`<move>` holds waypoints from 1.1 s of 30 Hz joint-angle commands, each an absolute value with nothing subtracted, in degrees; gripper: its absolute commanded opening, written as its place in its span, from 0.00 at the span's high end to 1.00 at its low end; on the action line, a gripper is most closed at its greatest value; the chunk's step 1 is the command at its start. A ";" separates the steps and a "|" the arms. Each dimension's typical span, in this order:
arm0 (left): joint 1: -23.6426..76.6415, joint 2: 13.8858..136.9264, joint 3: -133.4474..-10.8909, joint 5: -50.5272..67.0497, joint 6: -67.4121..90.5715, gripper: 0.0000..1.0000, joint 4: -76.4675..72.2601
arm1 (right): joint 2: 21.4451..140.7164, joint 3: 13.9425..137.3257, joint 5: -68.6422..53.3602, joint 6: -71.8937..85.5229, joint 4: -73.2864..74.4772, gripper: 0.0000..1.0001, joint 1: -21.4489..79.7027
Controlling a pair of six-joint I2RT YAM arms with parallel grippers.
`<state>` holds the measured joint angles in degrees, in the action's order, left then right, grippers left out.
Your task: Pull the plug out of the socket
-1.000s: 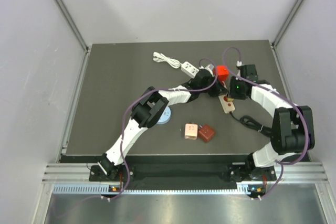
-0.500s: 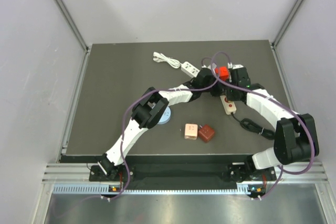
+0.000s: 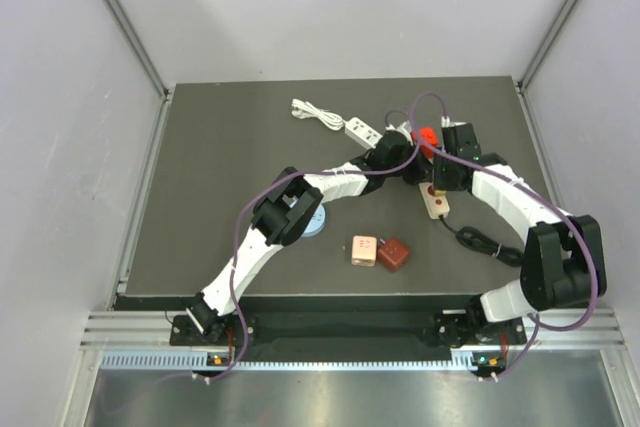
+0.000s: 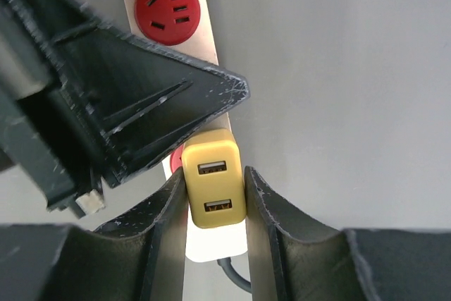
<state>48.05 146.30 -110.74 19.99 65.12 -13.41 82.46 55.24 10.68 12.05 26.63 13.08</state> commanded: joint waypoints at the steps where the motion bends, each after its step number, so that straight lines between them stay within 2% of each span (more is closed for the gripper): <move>1: 49.04 153.28 -104.33 17.75 60.29 1.00 4.40 | 80.51 66.44 11.44 17.48 16.61 1.00 7.32; 5: 49.04 153.28 -103.45 17.93 60.21 1.00 3.78 | 80.25 65.31 6.33 18.99 16.27 1.00 4.57; 8: 49.04 153.28 -103.19 17.93 60.03 1.00 3.61 | 79.19 64.34 8.95 15.83 14.25 1.00 5.97; 10: 49.13 153.54 -103.10 18.10 60.20 1.00 3.34 | 76.91 61.37 14.84 7.94 6.79 1.00 10.86; 12: 49.22 153.89 -103.27 18.37 60.21 1.00 3.34 | 76.73 62.04 17.57 4.84 6.41 1.00 13.09; 18: 50.01 155.65 -106.17 17.84 59.15 1.00 6.41 | 76.02 60.64 18.10 6.94 2.02 1.00 16.00; 27: 50.10 154.77 -99.76 18.90 59.42 1.00 2.11 | 86.63 79.95 9.43 16.87 19.22 1.00 7.48; 33: 50.19 154.34 -98.53 18.72 58.80 1.00 0.88 | 88.33 79.99 5.63 16.97 20.31 1.00 5.45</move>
<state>47.64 145.99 -106.41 15.14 65.39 -25.67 92.55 71.70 5.58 14.52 37.67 6.90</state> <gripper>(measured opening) 0.009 0.312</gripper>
